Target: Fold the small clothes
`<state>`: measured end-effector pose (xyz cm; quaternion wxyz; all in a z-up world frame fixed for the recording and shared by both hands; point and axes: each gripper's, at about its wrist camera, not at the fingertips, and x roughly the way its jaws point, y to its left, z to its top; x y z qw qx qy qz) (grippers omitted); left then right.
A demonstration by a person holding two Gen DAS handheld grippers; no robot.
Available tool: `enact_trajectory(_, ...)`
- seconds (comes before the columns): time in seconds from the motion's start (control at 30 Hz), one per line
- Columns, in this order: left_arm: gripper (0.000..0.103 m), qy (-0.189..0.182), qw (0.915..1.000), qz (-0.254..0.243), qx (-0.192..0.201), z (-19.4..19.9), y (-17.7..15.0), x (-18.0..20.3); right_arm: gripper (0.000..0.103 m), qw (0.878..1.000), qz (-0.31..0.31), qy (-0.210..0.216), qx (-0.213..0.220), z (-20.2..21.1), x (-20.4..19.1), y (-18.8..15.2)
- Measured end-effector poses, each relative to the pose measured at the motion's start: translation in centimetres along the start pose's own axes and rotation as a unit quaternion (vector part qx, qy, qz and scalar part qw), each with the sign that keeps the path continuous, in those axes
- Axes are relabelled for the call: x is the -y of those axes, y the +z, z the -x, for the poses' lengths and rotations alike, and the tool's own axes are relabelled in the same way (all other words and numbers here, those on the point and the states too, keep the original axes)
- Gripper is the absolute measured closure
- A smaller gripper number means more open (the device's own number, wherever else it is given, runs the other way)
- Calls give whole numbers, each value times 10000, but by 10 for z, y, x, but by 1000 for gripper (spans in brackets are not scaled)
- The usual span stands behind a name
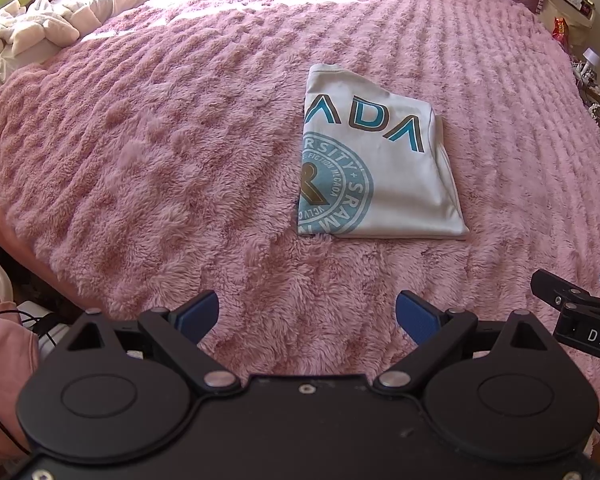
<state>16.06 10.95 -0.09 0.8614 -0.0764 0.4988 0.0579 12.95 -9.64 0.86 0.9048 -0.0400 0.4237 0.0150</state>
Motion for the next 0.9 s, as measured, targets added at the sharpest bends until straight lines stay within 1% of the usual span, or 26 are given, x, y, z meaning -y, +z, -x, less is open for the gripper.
enact_trajectory(0.9, 5, 42, 10000, -53, -45, -4, 6, 1, 0, 10000, -38, -13, -60, -6, -1, 1)
